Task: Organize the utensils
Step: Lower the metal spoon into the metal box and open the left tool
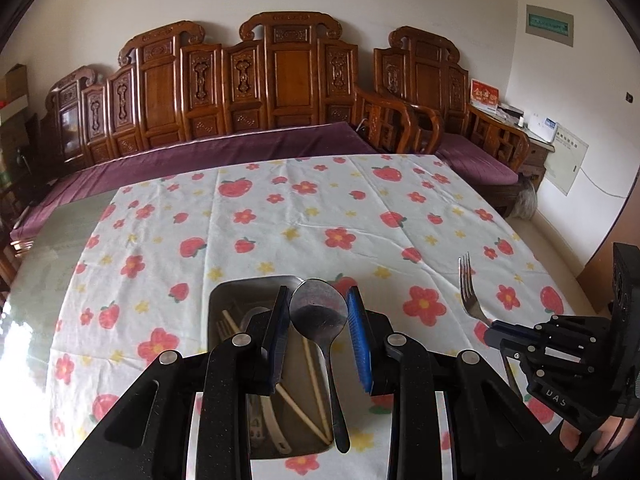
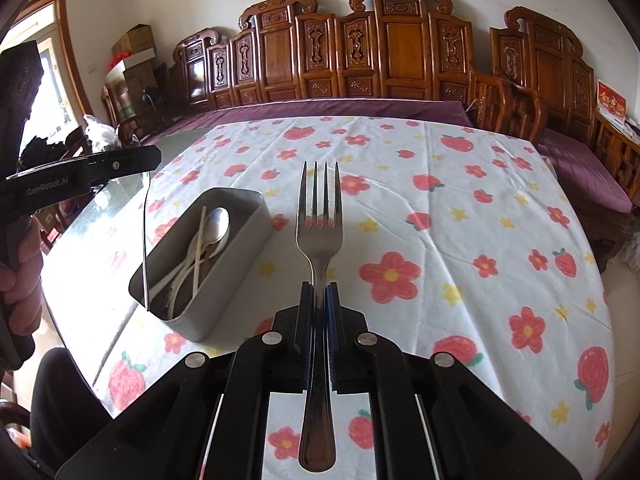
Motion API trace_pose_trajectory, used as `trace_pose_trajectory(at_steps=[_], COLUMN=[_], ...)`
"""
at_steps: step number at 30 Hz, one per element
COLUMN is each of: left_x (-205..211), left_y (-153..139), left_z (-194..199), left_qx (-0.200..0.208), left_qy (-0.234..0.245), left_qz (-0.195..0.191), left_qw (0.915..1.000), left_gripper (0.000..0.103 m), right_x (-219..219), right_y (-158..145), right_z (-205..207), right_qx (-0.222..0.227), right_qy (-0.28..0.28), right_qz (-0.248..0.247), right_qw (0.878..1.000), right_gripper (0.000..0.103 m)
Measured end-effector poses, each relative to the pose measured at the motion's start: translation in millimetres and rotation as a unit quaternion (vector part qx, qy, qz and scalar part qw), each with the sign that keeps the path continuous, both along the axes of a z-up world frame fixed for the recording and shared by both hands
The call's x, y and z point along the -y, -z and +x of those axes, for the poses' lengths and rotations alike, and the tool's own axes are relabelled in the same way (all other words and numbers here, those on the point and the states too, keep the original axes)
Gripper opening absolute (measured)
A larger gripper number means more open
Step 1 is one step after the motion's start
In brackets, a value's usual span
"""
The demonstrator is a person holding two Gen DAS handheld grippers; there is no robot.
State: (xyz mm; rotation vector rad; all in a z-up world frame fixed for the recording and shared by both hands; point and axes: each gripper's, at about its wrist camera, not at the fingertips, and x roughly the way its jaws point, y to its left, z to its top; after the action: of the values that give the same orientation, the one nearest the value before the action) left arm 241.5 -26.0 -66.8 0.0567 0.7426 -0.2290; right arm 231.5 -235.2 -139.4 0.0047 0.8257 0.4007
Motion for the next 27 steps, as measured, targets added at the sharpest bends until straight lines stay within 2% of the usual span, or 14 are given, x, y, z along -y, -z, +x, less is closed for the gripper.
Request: trace_pose_trajectory(at_steps=[5, 9, 17, 27], left_x=[-24, -36, -37, -34], left_y=[10, 32, 73, 87], left_z=[9, 19, 33, 39], left_qx=[-0.007, -0.028, -0.068, -0.098], left_qy=[-0.013, -0.021, -0.018, -0.014], left_qz=[0.012, 0.023, 0.034, 0.038], left_qw=[0.9998, 0.9991, 0.9970, 0.9943], left_gripper=[0.026, 0.026, 0.026, 0.030], right_x=[-19, -30, -41, -57], right_y=[2, 5, 6, 2], right_z=[5, 8, 10, 11], right_qx=[-0.004, -0.007, -0.011, -0.009], right_qy=[-0.012, -0.018, -0.026, -0.036], right_qz=[-0.003, -0.005, -0.010, -0.013], right_qw=[1.000, 1.000, 1.000, 0.999], right_gripper=[0.008, 0.008, 0.008, 0.008])
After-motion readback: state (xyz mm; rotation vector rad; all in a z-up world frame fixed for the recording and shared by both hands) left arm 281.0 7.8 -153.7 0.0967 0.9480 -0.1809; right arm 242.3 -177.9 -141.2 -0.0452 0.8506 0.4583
